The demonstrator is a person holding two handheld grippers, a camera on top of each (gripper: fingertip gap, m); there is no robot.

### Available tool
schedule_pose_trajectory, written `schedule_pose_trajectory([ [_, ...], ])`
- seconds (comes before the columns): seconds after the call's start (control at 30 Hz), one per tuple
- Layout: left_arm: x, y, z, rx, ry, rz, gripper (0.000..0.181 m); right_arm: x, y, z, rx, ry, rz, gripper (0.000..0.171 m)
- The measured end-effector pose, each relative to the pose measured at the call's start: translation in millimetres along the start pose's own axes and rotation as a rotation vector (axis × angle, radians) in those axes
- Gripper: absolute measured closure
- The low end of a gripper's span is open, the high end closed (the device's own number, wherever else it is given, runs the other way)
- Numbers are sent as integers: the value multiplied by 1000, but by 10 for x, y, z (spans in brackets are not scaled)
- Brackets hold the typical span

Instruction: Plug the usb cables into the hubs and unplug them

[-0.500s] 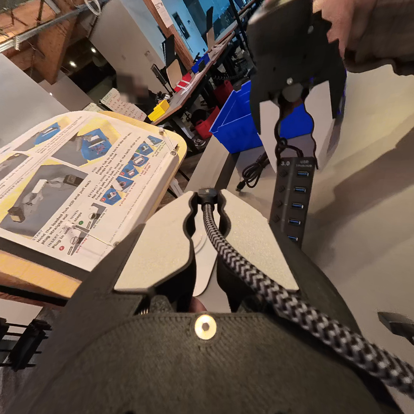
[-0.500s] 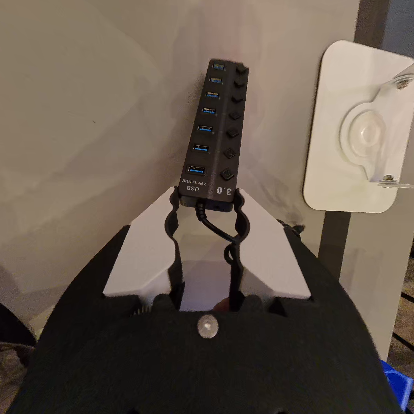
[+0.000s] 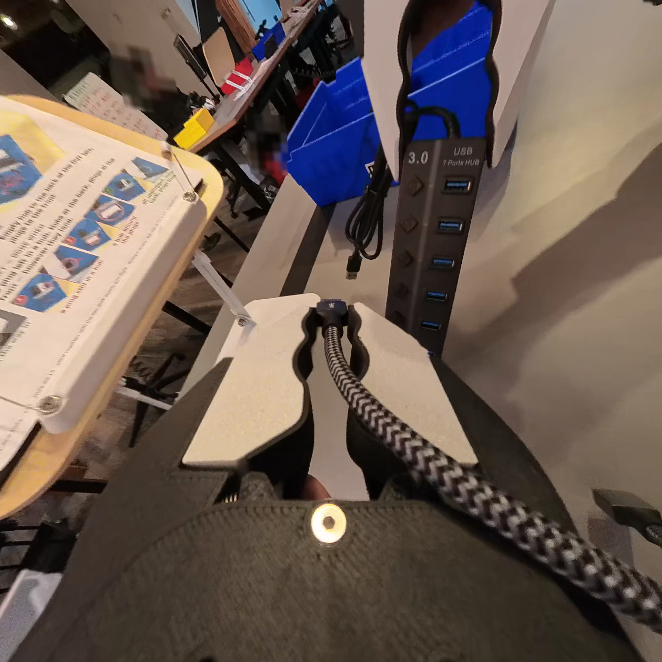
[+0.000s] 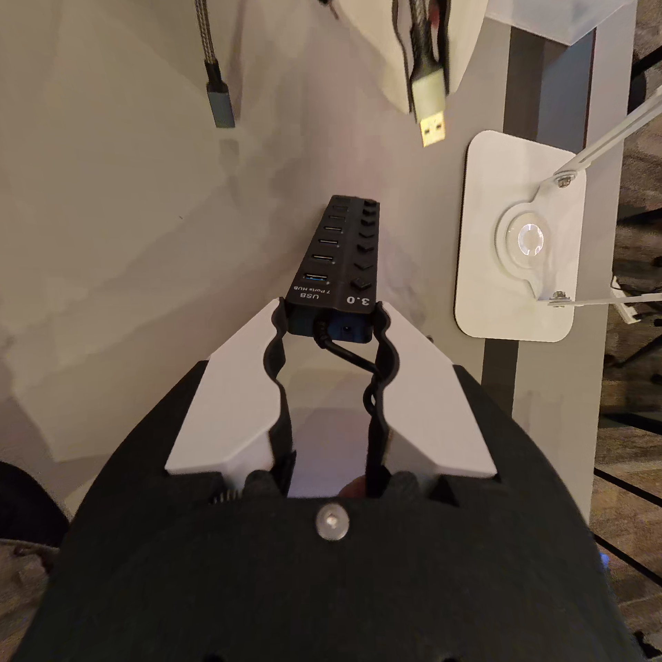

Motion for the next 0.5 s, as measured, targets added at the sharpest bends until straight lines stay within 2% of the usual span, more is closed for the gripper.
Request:
schedule_pose_trajectory([
  [0.3, 251, 202, 61, 2, -96, -29, 164, -168, -67, -137, 13, -51, 25, 124],
  [0.5, 358, 334, 177, 79, -129, -68, 164, -275, -50, -235, 4, -74, 27, 124],
])
Point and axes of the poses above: each gripper's, where its closed fingertips meet, y out along the fingers, x out of its underside, z = x × y across the jaws, the point moved 7 cm from there along -y, back along the fingers, and after that the axes turned 10 degrees about y, right-handed, at the moved point
